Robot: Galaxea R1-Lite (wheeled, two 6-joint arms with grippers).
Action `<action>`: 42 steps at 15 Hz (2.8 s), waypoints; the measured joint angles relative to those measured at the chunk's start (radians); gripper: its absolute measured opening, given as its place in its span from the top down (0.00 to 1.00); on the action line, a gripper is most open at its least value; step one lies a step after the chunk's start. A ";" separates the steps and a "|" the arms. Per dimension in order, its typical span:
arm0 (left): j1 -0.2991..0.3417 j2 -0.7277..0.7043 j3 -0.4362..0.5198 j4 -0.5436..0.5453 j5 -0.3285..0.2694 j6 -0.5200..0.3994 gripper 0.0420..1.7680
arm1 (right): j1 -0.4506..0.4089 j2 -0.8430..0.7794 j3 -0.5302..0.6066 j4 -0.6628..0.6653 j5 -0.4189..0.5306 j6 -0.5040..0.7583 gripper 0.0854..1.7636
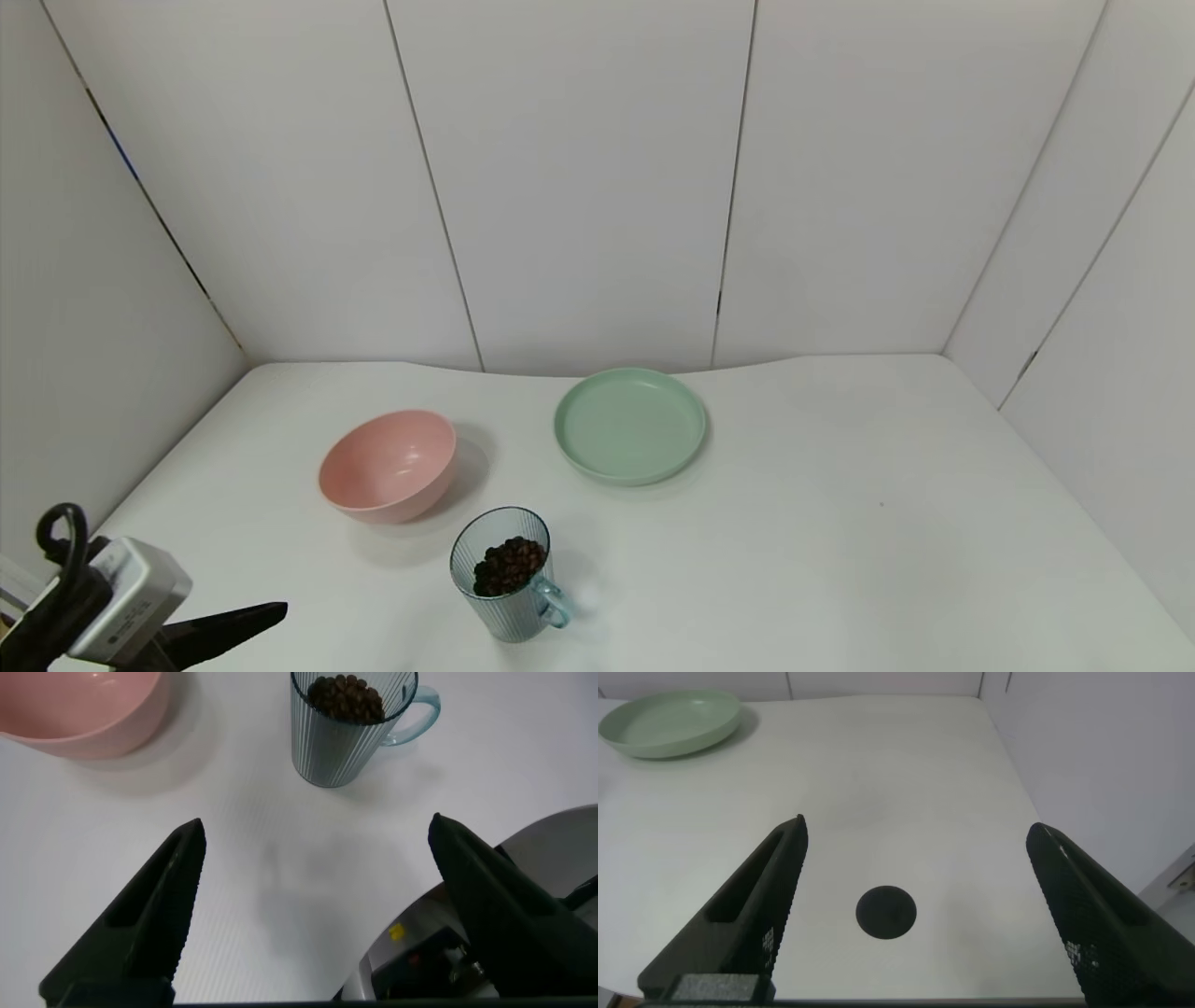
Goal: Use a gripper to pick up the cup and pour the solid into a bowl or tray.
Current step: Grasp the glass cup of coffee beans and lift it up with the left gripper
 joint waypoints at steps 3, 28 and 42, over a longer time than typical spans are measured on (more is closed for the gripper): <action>-0.046 0.108 0.035 -0.070 0.000 0.012 0.03 | 0.000 0.000 0.000 0.000 0.000 0.000 0.03; -0.175 0.874 0.202 -1.088 0.053 0.034 0.03 | 0.000 0.000 0.000 0.000 0.000 0.000 0.03; -0.212 1.027 0.183 -1.268 0.053 -0.050 0.03 | 0.000 0.000 0.000 0.000 0.000 0.000 0.03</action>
